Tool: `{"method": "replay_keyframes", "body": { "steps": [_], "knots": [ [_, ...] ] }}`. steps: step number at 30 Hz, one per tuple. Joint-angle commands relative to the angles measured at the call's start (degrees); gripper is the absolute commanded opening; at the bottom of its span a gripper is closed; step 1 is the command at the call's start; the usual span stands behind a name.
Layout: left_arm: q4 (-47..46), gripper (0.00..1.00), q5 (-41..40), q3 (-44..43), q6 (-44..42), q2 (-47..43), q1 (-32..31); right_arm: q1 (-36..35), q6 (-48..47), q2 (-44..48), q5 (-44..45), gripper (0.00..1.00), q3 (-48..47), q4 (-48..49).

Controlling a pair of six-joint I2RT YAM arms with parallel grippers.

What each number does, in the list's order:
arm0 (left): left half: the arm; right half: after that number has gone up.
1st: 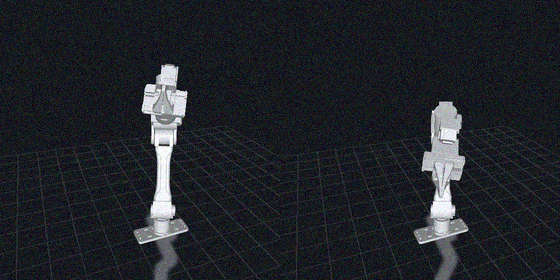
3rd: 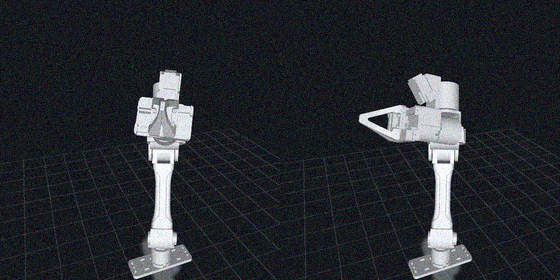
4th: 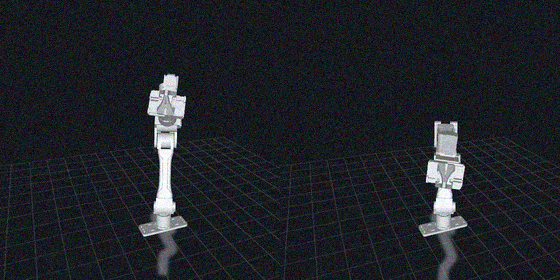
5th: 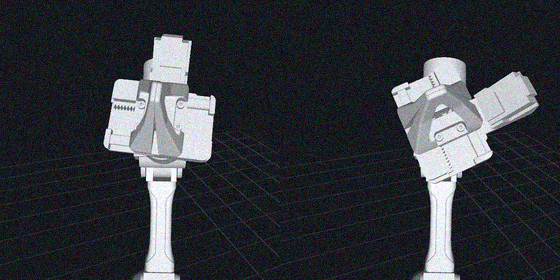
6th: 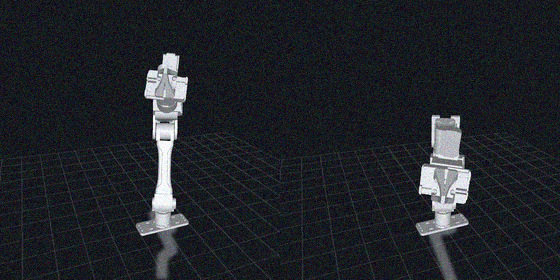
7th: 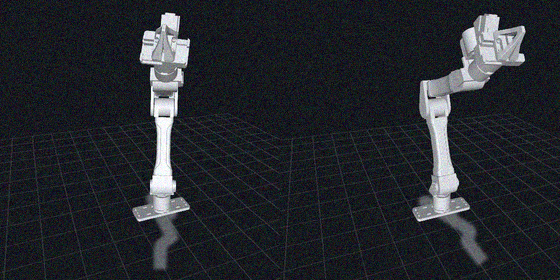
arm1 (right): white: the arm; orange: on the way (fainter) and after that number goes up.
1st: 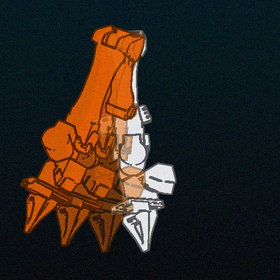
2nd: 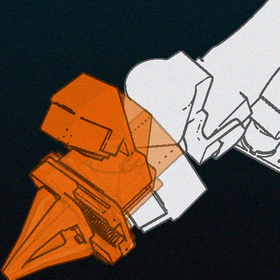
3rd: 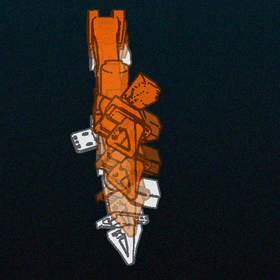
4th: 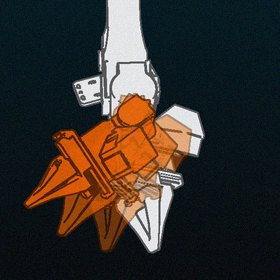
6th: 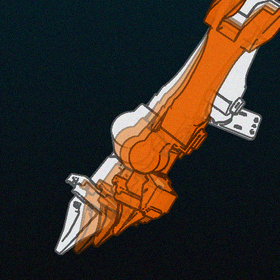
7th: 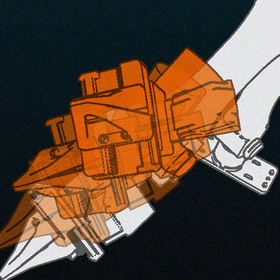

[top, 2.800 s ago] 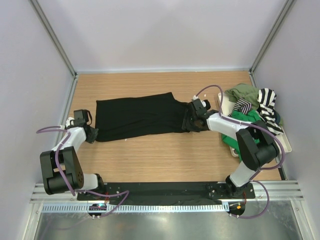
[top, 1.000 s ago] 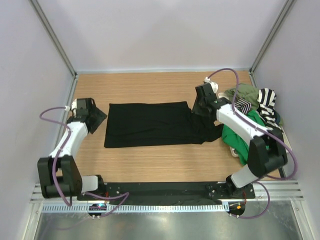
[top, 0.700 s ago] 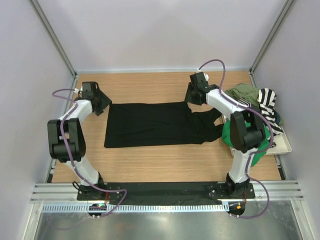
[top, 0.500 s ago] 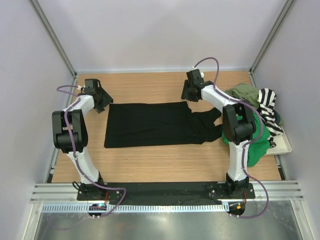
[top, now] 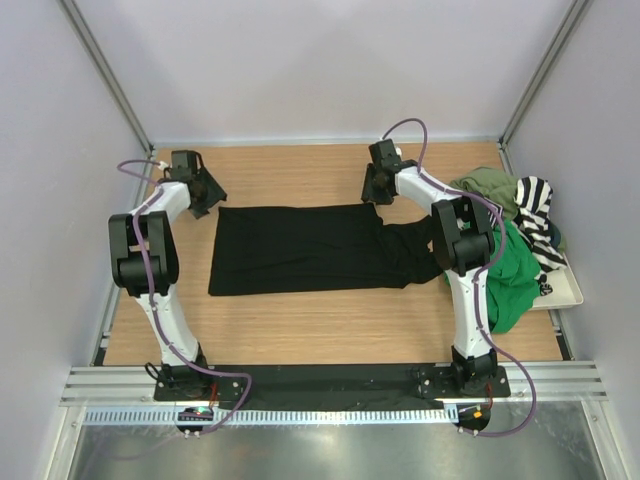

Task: Fold and stack the tank tops
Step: Fold the tank top

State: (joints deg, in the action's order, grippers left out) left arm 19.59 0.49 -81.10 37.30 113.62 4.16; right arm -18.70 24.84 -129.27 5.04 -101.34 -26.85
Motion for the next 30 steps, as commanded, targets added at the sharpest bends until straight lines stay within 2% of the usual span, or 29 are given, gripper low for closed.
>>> {"method": "replay_keyframes", "body": {
  "steps": [1, 2, 4, 5, 8, 9, 15, 23, 24, 25, 28, 29, 30],
  "knots": [
    [1.1, 0.61, -0.1, -2.4, -2.4, 0.2, -0.7, -0.9, -1.3, 0.7, 0.1, 0.43, -1.0, -1.1],
    [1.4, 0.61, -1.6, -2.5, -2.6, 0.2, -1.3, -0.9, -1.4, 0.9, 0.2, 0.4, -0.7, -0.8],
    [1.8, 0.6, -2.7, -2.6, -3.0, 0.3, -1.8, -1.2, -1.4, 1.4, 1.2, 0.29, 0.1, -0.7],
    [2.1, 0.6, -3.0, -2.6, -3.3, 0.5, -2.2, -1.3, -1.4, 1.5, 1.3, 0.19, 0.1, -0.9],
    [2.6, 0.6, -4.0, -2.8, -3.7, 1.0, -2.7, -1.3, -1.5, 1.7, 2.8, 0.03, 0.0, -0.9],
    [2.6, 0.59, -4.2, -2.9, -4.1, 1.2, -2.8, -1.2, -1.5, 1.7, 3.6, 0.02, -0.3, -0.9],
    [4.1, 0.59, -6.6, -5.5, -5.3, 3.9, -2.8, -1.2, -1.7, 1.2, 4.4, 0.01, -2.2, -1.4],
    [8.0, 0.45, -7.6, -11.5, -5.8, 9.4, -3.5, -1.2, -1.5, 1.8, 4.5, 0.01, -1.8, -1.3],
    [8.3, 0.41, -8.0, -12.3, -5.9, 9.7, -3.7, -1.3, -1.5, 2.0, 4.4, 0.01, -1.7, -1.4],
    [9.0, 0.32, -8.2, -12.8, -6.0, 10.2, -3.6, -1.3, -1.4, 2.2, 4.5, 0.01, -1.7, -1.3],
    [9.9, 0.15, -8.9, -14.1, -6.4, 10.6, -5.3, -1.3, -1.4, 2.5, 4.4, 0.01, -1.7, -0.8],
    [10.0, 0.06, -9.3, -14.2, -6.4, 10.4, -5.3, -1.2, -1.4, 2.6, 4.4, 0.01, -1.8, -0.7],
    [10.0, 0.02, -9.8, -14.3, -6.5, 10.2, -5.3, -1.2, -1.4, 2.7, 4.5, 0.01, -2.3, -0.6]
  ]
}}
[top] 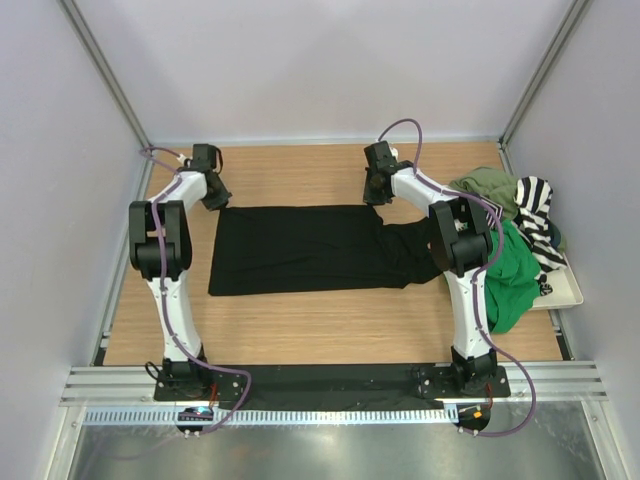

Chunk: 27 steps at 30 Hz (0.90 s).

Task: Fold and stack the tank tops
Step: Fold the tank top

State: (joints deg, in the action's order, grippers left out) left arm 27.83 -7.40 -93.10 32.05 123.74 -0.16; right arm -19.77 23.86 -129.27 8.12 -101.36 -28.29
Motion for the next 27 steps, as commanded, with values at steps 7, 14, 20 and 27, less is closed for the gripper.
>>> {"method": "replay_keyframes", "body": {
  "steps": [7, 14, 20, 27],
  "knots": [
    [1.5, 0.0, -3.3, -1.9, -1.6, -2.9, -1.1, 0.0, -0.7, 3.3, 1.6, 0.01, -4.9, 0.7],
    [-1.6, 0.0, -5.3, 3.2, -1.0, -8.6, -1.2, -0.1, -0.3, 8.1, 1.6, 0.01, 0.0, 2.5],
    [-2.8, 0.0, -4.7, 6.5, -0.2, -12.7, -1.2, -0.2, 0.6, 12.8, 0.8, 0.01, 5.7, 5.2],
    [-5.7, 0.0, -3.9, 13.8, 1.1, -18.4, -1.2, -1.3, 0.8, 16.6, 0.7, 0.01, 12.0, 6.3]
  ]
}}
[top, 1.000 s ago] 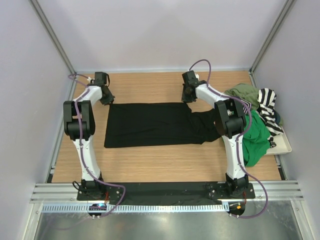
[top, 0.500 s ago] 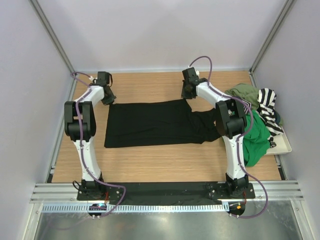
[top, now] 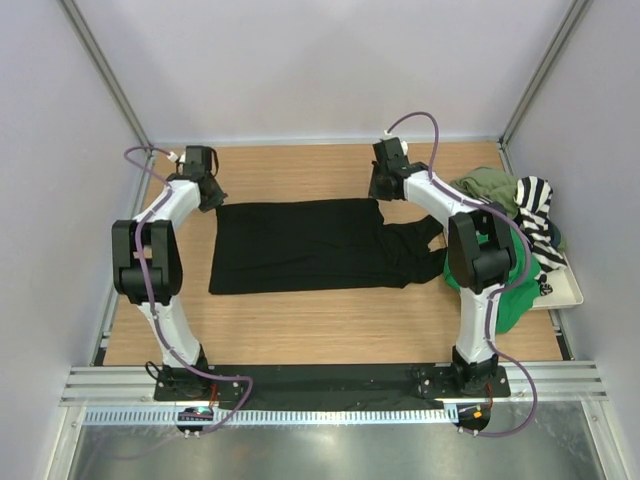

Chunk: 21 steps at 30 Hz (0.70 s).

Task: Fold and stack the tank tops
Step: Fold the tank top

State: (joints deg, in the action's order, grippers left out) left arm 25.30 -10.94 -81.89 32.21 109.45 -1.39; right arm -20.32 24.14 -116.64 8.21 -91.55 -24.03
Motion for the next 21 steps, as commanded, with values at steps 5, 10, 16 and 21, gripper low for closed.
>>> {"method": "replay_keyframes", "body": {
  "steps": [5, 10, 16, 21],
  "knots": [
    [-4.3, 0.0, -0.4, 6.9, 1.3, -7.8, 0.1, -2.0, 0.8, 7.6, 1.1, 0.01, 7.5, 3.2],
    [-5.0, 0.0, -1.4, 11.3, 1.2, -11.4, 0.1, -3.1, 1.4, 11.3, 2.2, 0.01, 12.2, 4.3],
    [-6.2, 0.0, -1.2, 16.8, 2.0, -15.2, 0.0, -4.6, 3.1, 16.0, 3.6, 0.01, 19.3, 5.5],
    [-6.7, 0.0, -1.0, 20.7, 2.1, -18.5, -0.1, -6.2, 3.9, 19.8, 5.3, 0.01, 23.7, 5.7]
  ]
}}
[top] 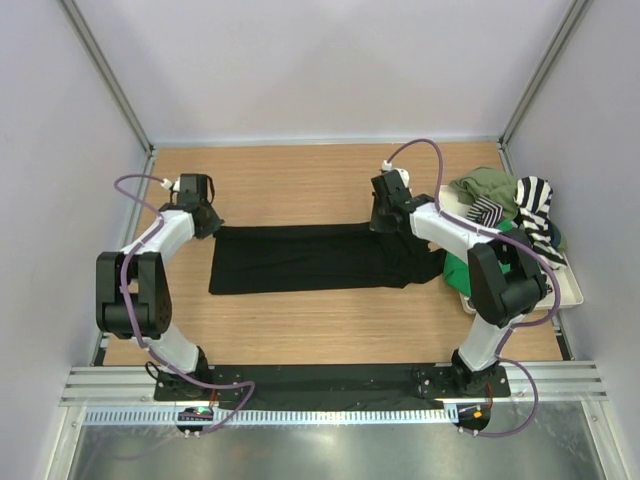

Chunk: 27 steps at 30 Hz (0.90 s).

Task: Fold and stack the tank tops
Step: Fold the tank top

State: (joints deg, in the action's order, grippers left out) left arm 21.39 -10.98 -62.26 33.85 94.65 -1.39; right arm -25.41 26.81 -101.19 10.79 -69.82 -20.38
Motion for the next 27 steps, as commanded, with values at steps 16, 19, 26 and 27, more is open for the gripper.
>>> {"method": "replay_keyframes", "body": {
  "steps": [16, 19, 26, 27],
  "knots": [
    [-2.1, 0.0, -3.0, 11.2, 5.4, -12.3, -0.5, -4.2, 3.6, 14.3, 3.5, 0.01, 13.5, 3.1],
    [-2.0, 0.0, -3.3, 12.3, 6.2, -11.9, -0.5, -5.2, 4.6, 14.6, 4.3, 0.01, 14.8, 3.6],
    [-2.7, 0.0, -3.0, 15.5, 7.2, -11.6, -0.5, -6.5, 8.3, 14.6, 6.7, 0.04, 20.9, 5.9],
    [-2.6, 0.0, -3.1, 15.8, 7.4, -11.6, -0.5, -6.7, 8.7, 14.5, 6.6, 0.06, 21.4, 6.1]
  ]
}}
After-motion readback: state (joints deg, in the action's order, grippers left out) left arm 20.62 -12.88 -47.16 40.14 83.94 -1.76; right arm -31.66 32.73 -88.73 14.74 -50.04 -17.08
